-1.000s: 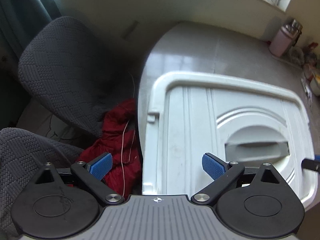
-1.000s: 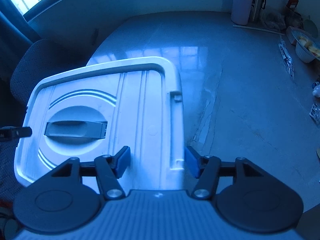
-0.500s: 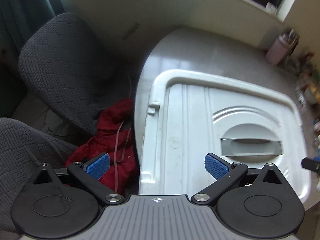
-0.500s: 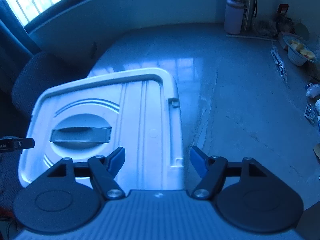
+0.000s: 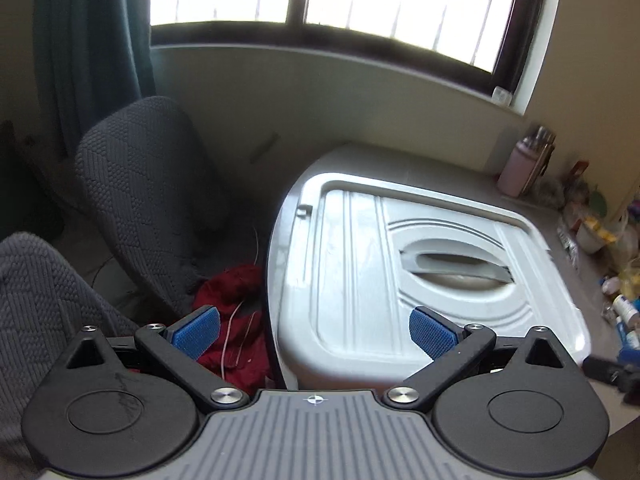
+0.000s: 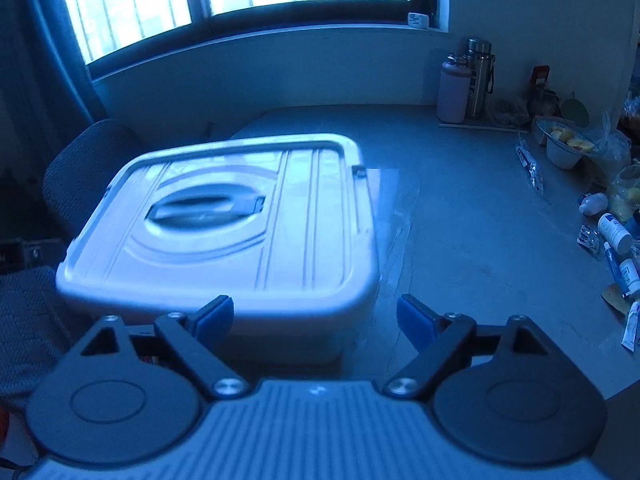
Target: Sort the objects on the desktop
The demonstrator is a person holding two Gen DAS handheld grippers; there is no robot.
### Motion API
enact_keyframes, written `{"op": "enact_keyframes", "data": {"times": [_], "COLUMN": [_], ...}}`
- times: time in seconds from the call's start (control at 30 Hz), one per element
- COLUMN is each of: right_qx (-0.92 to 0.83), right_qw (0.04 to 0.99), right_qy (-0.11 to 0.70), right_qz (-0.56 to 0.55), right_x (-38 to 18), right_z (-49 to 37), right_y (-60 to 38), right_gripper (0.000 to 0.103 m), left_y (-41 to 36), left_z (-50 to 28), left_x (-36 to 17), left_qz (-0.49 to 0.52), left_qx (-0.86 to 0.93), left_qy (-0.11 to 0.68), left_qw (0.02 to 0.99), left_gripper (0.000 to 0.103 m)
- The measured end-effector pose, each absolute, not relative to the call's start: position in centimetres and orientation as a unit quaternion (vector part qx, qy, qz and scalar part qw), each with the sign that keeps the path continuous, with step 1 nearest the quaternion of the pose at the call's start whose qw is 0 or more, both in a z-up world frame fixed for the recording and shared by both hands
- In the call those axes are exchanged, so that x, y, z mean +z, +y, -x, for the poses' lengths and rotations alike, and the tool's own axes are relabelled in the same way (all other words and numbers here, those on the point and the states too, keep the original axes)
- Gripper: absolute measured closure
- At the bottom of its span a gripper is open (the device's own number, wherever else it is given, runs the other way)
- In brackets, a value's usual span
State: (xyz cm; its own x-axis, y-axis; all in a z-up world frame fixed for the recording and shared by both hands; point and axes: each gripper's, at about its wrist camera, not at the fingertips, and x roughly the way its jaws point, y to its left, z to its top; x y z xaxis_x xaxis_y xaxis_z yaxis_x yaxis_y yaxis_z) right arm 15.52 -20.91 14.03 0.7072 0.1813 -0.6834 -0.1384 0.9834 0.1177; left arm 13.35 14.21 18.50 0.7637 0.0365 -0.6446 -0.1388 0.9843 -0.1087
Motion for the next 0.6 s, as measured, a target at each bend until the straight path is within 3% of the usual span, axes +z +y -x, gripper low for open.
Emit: {"op": "enact_keyframes", "data": {"times": [0.3, 0.6], "right_qx": [0.107, 0.088], "right_qw": [0.927, 0.941], "right_qy": [0.359, 0.324], "right_qz": [-0.008, -0.032], "right_x": [9.9, 6.0], "right_z": [-8.1, -3.0], "right_y": [-20.4, -20.9], "right_gripper": [0.007, 0.005], "left_y": [9.5, 8.2], "left_z": [-4.8, 2.6], "left_x": [15.7, 11.5], "left_qz": [-0.014, 0.001], "left_qx": [0.085, 0.078], "left_qy": [0.299, 0.263], "left_qw": [0.95, 0.962], "left_gripper": [0.0, 0.0]}}
